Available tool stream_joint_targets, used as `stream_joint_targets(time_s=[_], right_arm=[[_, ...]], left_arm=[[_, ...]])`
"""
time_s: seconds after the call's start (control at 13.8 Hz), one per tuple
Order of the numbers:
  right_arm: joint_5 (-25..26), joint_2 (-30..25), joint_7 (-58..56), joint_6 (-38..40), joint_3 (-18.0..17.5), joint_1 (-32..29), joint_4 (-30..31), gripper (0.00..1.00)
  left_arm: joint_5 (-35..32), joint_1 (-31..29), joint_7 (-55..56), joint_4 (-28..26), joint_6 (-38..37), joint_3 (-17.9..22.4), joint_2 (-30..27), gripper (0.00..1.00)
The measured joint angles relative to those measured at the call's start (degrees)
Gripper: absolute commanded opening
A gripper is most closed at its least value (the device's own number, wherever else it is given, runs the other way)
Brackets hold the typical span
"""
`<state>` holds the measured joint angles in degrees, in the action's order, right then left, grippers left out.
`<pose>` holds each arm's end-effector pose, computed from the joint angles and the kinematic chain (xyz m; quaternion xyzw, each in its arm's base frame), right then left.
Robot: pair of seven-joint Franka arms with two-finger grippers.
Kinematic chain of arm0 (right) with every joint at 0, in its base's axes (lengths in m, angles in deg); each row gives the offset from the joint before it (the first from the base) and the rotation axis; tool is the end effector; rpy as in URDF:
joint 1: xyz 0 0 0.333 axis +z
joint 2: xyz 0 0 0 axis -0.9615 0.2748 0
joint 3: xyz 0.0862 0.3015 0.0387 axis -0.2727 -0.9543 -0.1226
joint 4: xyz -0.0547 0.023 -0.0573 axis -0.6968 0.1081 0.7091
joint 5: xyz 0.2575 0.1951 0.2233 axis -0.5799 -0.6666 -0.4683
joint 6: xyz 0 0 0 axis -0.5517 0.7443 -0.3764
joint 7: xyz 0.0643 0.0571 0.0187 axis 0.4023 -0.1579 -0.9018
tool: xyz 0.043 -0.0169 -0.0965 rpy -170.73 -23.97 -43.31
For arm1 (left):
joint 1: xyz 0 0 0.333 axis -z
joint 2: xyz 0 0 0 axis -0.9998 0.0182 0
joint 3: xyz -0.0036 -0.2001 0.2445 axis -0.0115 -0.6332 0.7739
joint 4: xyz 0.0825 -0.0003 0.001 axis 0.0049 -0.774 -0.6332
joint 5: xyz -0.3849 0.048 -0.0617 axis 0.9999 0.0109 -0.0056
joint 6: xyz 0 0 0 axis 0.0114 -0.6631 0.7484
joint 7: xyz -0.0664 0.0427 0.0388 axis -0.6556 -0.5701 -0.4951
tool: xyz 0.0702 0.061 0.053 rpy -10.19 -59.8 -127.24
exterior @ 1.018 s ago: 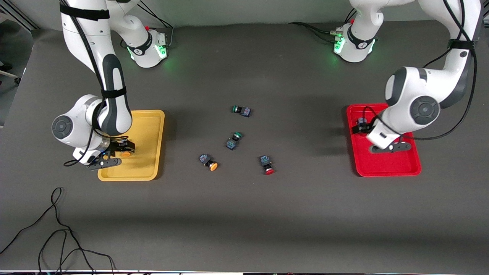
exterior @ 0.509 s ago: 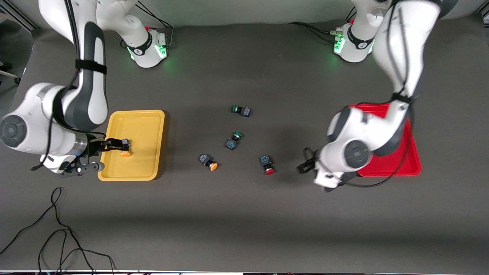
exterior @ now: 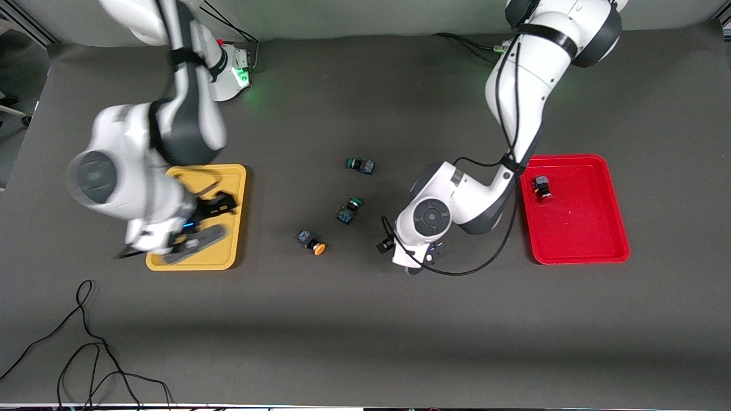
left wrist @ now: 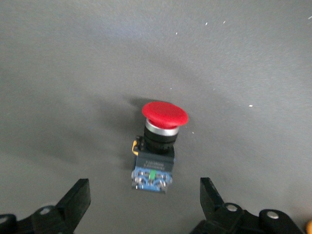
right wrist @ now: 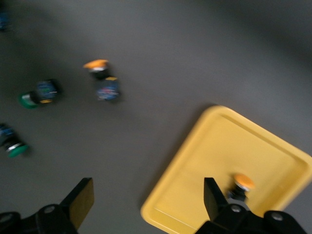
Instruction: Place red and yellow buttons in trays
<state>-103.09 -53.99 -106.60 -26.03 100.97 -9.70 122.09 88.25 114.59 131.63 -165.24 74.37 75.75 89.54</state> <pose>0.6029 0.2222 0.4327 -0.9606 -0.2701 0.0644 0.0115 0.5958 -0.4316 0.2070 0.9565 0.2758 -0.0865 0.0390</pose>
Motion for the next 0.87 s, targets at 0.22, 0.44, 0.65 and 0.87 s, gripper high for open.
stream_joint_targets(time_s=[0.22, 0.44, 0.65, 0.87], right_arm=[[0.0, 0.5, 0.0, -3.5, -4.5, 2.6, -0.2, 1.0], [0.0, 1.3, 0.0, -12.4, -7.7, 2.4, 3.8, 1.0], [0.0, 1.6, -0.4, -24.0, -9.4, 3.2, 11.0, 1.0], [-2.6, 2.5, -0.8, -34.2, -11.7, 3.5, 17.5, 1.0]], left_arm=[[-3.2, 0.0, -0.3, 0.2, 1.0, 0.4, 2.3, 0.22], [-3.4, -0.1, -0.8, 0.9, 1.5, 0.5, 2.7, 0.0], [-3.3, -1.8, -1.3, 4.1, -4.5, 0.7, 2.5, 0.0], [-3.2, -7.4, -12.5, 8.6, -16.7, 0.7, -0.2, 0.0]])
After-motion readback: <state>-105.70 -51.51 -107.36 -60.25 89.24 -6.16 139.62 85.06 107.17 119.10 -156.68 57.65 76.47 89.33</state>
